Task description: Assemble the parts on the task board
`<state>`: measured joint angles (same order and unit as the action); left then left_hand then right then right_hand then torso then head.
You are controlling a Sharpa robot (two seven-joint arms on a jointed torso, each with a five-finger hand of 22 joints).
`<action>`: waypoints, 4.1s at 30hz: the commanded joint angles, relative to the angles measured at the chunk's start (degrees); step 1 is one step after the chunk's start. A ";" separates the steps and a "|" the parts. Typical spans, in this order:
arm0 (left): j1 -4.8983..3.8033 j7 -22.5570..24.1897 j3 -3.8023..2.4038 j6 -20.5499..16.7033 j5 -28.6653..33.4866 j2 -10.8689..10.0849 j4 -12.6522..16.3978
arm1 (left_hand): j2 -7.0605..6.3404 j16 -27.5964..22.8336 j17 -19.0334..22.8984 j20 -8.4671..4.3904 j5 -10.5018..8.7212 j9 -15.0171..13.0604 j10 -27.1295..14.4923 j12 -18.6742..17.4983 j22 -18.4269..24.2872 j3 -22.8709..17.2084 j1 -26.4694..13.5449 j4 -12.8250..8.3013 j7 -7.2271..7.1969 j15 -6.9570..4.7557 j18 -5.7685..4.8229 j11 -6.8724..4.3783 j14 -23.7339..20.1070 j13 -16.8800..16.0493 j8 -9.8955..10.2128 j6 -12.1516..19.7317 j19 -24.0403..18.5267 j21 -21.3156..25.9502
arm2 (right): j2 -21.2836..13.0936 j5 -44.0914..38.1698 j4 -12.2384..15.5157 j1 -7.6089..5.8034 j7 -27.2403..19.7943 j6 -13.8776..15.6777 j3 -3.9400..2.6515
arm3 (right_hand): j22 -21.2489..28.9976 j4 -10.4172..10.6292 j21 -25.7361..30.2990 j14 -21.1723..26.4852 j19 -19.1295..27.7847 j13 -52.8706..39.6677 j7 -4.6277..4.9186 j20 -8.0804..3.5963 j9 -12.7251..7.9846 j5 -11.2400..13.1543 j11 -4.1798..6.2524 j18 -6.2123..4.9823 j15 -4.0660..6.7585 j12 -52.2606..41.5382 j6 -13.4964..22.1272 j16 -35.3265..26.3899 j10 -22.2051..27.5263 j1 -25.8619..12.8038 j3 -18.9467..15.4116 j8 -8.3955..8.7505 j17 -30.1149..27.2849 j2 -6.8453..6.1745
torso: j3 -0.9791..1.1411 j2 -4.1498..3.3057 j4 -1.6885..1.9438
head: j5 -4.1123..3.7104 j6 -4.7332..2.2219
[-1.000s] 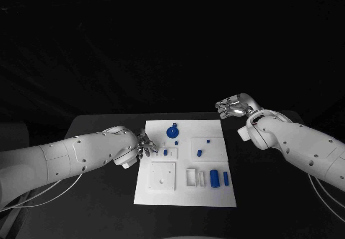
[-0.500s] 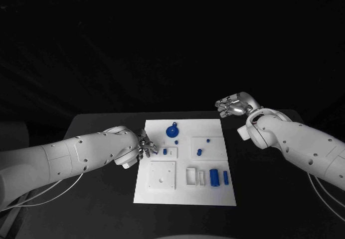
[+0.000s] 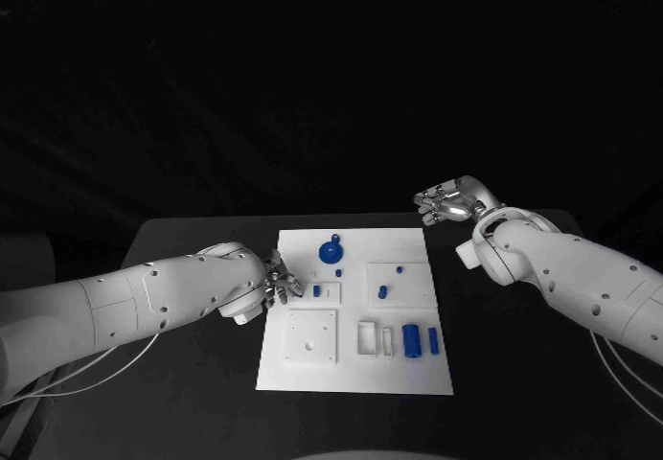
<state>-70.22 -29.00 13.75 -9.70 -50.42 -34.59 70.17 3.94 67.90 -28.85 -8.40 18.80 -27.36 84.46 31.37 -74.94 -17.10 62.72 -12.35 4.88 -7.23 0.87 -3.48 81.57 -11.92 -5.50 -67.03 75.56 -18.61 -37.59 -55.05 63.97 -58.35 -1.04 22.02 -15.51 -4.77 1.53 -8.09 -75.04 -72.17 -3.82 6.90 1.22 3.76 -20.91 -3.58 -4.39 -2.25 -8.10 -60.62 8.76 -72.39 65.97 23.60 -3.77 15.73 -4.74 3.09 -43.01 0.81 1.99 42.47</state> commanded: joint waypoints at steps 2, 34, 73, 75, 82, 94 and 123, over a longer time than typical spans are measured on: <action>0.15 0.02 0.02 1.31 -0.88 0.09 -0.11 | 0.71 0.30 0.23 -0.12 0.21 -5.41 2.43 0.21 -1.05 -0.14 -0.24 -0.21 -6.15 -0.30 -0.87 -0.65 -0.31 -0.03 -0.07 -9.78 -0.36 -0.41 | 0.06 -0.37 -0.05 -0.02 -0.06 -0.52 -0.03 | 0.09 0.02 -0.17 -0.22 0.26 0.07 0.24 0.17 -0.02 -0.35 -0.24 -0.01 -0.02 0.04 -0.11 -0.28 0.07 -0.41 0.24 0.17 -0.06 -0.20 | 0.02 -0.01 0.00 | -0.04 0.01; 0.44 3.05 -0.02 -2.82 0.66 -1.27 1.26 | 0.82 0.40 0.47 -0.15 0.20 -5.56 2.43 0.22 -1.00 -0.16 -0.24 -0.27 -6.16 -0.32 -0.85 -0.67 -0.29 0.00 -0.03 -9.82 -0.34 -0.62 | 0.23 -0.37 -0.31 -0.01 -0.15 -0.66 -0.03 | 0.15 0.06 -0.22 -0.23 0.29 0.07 0.24 0.18 -0.02 -0.62 -0.25 -0.02 -0.02 0.02 -0.09 -0.28 0.09 -0.39 0.09 0.17 -0.07 -0.19 | 0.03 -0.04 -0.04 | -0.17 0.03; 0.61 3.21 -0.01 -1.27 0.04 0.07 -0.79 | 0.89 0.41 0.65 -0.18 0.02 -5.60 2.43 0.14 -0.98 -0.16 -0.21 -0.22 -6.13 -0.35 -0.85 -0.66 -0.32 0.07 0.04 -9.75 -0.36 -0.64 | 0.25 -0.38 -0.40 0.00 -0.04 -0.82 -0.03 | 0.15 0.06 -0.22 -0.23 0.29 0.07 0.24 0.18 -0.02 -0.62 -0.25 -0.02 -0.02 0.02 -0.09 -0.28 0.09 -0.39 0.09 0.17 -0.07 -0.19 | 0.03 0.01 -0.01 | -0.31 0.59; 0.69 3.13 -0.01 -1.11 -0.03 0.13 -0.88 | 0.89 0.41 0.65 -0.18 0.02 -5.60 2.43 0.14 -0.98 -0.16 -0.21 -0.22 -6.13 -0.35 -0.85 -0.66 -0.32 0.07 0.04 -9.75 -0.36 -0.64 | 0.26 -0.38 -0.40 0.00 -0.04 -0.84 -0.03 | 0.19 0.00 -0.28 -0.22 0.31 0.07 0.23 0.18 -0.02 -0.68 -0.24 -0.02 -0.02 0.02 -0.10 -0.28 0.10 -0.34 0.19 0.17 -0.08 -0.14 | 0.02 0.00 -0.01 | -0.32 0.59; 0.84 2.90 -0.01 -0.19 -0.29 0.14 -0.94 | 0.91 0.42 0.78 -0.19 -0.02 -5.66 2.42 0.11 -0.98 -0.13 -0.14 -0.18 -6.10 -0.36 -0.86 -0.65 -0.35 0.12 0.06 -9.65 -0.40 -0.66 | 0.25 -0.38 -0.44 0.00 -0.04 -0.89 -0.03 | 0.18 -0.16 -0.31 -0.21 0.31 0.07 0.26 0.15 -0.02 -1.92 -0.24 -0.05 -0.01 0.04 -0.10 -0.29 0.11 -0.32 0.52 0.17 -0.09 -0.29 | 0.02 0.03 -0.02 | -0.11 0.79; 0.90 2.58 -0.01 0.86 -0.57 0.10 -1.02 | 0.91 0.42 0.78 -0.19 -0.02 -5.66 2.42 0.11 -0.98 -0.13 -0.14 -0.18 -6.10 -0.36 -0.86 -0.65 -0.35 0.12 0.06 -9.65 -0.40 -0.66 | 0.34 -0.40 -0.54 0.02 -0.08 -0.99 -0.03 | 0.15 -0.55 -0.38 -0.21 0.35 0.08 0.26 0.13 -0.03 -2.54 -0.23 -0.06 0.01 0.07 -0.14 -0.29 0.08 -0.36 0.76 0.17 -0.10 -0.37 | 0.03 0.02 -0.01 | -0.09 1.03; 0.93 1.46 -0.01 2.99 -0.99 1.09 -2.08 | 1.26 0.68 0.77 -0.18 -0.57 -5.34 2.42 0.48 -1.00 0.06 -1.08 0.31 -6.27 -0.40 -0.87 -0.66 -0.36 -0.31 0.15 -10.36 -0.50 -0.70 | 0.58 -0.40 -0.79 0.10 -0.18 -1.08 -0.03 | 0.14 -0.57 -0.43 -0.21 0.39 0.07 0.27 0.14 -0.03 -2.73 -0.24 -0.06 0.00 0.08 -0.10 -0.29 0.07 -0.62 0.84 0.19 -0.10 -0.33 | 0.02 0.02 -0.06 | -0.12 1.17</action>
<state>-69.60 -26.90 13.55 -9.00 -51.11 -33.80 68.07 4.89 68.48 -28.02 -8.60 18.55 -32.72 84.47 31.57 -74.91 -16.95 61.73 -12.18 4.74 -7.36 0.88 -3.47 81.27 -12.24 -5.38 -67.18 75.35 -19.06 -37.07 -55.09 63.21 -58.27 -0.96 21.50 -15.51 -4.68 0.95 -8.32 -75.04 -72.17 -3.83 6.90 1.22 3.76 -23.36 -3.57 -4.39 -2.25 -8.10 -60.61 8.76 -72.39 65.75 24.14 -3.77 15.71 -4.98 3.10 -43.01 0.75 1.96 43.61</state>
